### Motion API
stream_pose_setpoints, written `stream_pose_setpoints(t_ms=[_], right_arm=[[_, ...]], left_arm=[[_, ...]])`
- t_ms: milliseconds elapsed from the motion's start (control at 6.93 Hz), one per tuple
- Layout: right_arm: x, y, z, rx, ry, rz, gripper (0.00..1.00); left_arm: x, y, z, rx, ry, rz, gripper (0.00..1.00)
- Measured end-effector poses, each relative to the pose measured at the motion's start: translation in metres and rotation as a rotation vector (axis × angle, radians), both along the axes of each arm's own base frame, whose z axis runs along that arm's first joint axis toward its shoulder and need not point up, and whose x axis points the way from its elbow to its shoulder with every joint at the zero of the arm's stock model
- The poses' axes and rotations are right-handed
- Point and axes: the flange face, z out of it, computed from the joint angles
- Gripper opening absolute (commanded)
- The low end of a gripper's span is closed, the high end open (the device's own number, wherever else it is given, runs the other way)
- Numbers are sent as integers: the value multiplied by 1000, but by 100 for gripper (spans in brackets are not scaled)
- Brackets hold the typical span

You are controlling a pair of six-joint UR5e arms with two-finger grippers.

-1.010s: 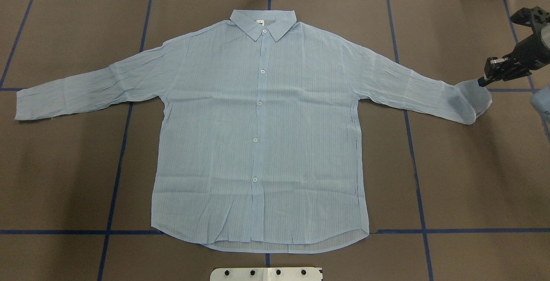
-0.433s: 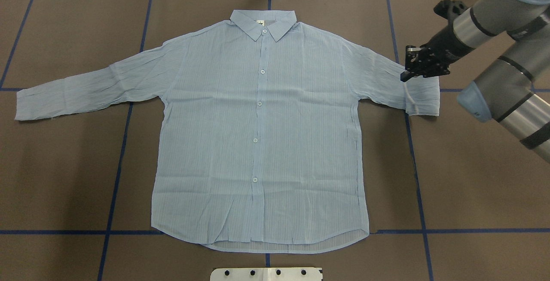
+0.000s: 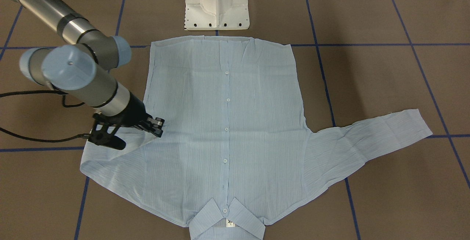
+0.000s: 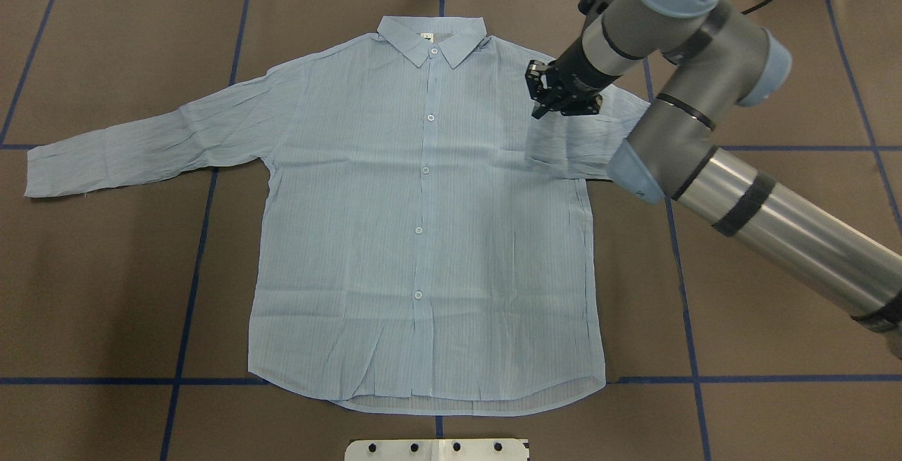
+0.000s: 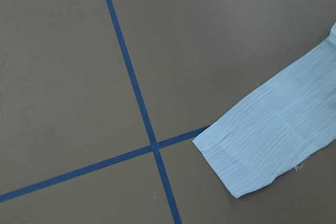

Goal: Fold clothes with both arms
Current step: 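Carry the sleeve with the right gripper across the shirt toward the collar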

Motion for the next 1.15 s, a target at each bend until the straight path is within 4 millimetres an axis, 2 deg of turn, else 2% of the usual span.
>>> stream_pose_setpoints(t_ms=[144,289,577,721,1010,1154], right_arm=[[-34,-18,-52,-8,-9,36,0],[-58,-24,-95,4,-20,57,0],[-102,-15,-155,38,-47,74,0],[-123,-6,-174,54,-61,92,0],[-152,11,-187,69,-75,119,0],[-159,16,-189,74,-75,122,45]], left_arm=[[0,0,-1,1,0,0,100],[0,0,-1,2,0,0,100],[0,0,-3,6,1,0,100],[0,0,-3,6,1,0,100],[0,-1,-5,10,2,1,100],[0,-1,-6,14,2,0,100]])
